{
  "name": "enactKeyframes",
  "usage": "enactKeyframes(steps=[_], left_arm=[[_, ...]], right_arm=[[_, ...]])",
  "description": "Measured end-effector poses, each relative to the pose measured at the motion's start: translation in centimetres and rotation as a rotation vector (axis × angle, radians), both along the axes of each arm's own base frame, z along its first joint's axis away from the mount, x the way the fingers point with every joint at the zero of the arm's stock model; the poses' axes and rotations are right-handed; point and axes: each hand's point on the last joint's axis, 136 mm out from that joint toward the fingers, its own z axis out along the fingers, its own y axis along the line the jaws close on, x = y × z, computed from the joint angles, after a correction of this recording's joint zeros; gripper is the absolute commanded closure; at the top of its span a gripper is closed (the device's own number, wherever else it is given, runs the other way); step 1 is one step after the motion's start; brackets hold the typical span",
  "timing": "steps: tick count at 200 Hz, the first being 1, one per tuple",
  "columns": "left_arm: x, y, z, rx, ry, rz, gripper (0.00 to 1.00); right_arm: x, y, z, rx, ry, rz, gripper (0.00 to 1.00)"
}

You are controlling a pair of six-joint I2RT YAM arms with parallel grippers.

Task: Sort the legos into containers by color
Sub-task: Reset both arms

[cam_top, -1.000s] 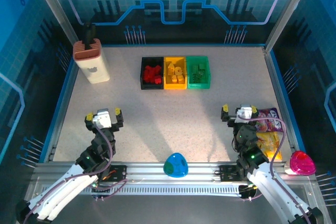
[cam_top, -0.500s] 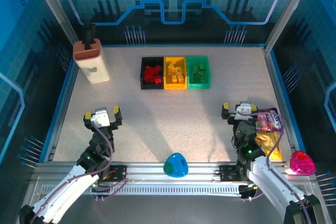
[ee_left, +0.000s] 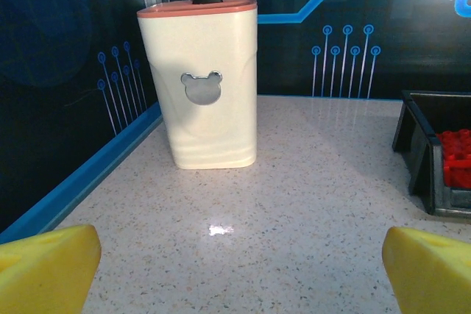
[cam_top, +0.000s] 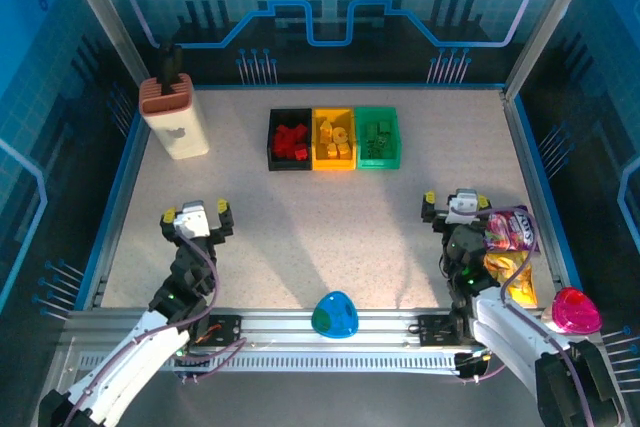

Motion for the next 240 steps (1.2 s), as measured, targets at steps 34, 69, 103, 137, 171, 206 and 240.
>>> enactKeyframes(steps=[34, 69, 103, 137, 171, 206, 240], left_arm=[[0.2, 0.2, 0.2, -0.007, -0.008, -0.003, 0.01], [0.5, 0.3, 0.3, -0.020, -0.015, -0.012, 0.01], [0.7, 0.6, -0.1, -0.035, -0.008, -0.005, 0.01], [0.9, 0.7, -0.1, -0.054, -0.015, -0.008, 0.01], [1.2, 0.7, -0.4, -0.060, -0.004, -0.013, 0.01], [1.8, 0.7, -1.0, -0.055, 0.020, -0.016, 0.01], [2.8, 0.6, -2.0, -0.047, 0.051, -0.013, 0.01]], right_arm=[[0.3, 0.1, 0.1, -0.003, -0.011, 0.001, 0.00], [0.7, 0.3, 0.2, -0.010, -0.019, 0.006, 0.00], [1.2, 0.6, -0.2, -0.024, -0.014, 0.018, 0.00], [1.6, 0.7, -0.4, -0.037, -0.017, 0.021, 0.00], [1.9, 0.9, -0.3, -0.042, -0.032, 0.028, 0.00], [2.2, 1.1, -0.2, -0.048, -0.045, 0.034, 0.00], [2.5, 1.4, -0.6, -0.060, -0.040, 0.046, 0.00]])
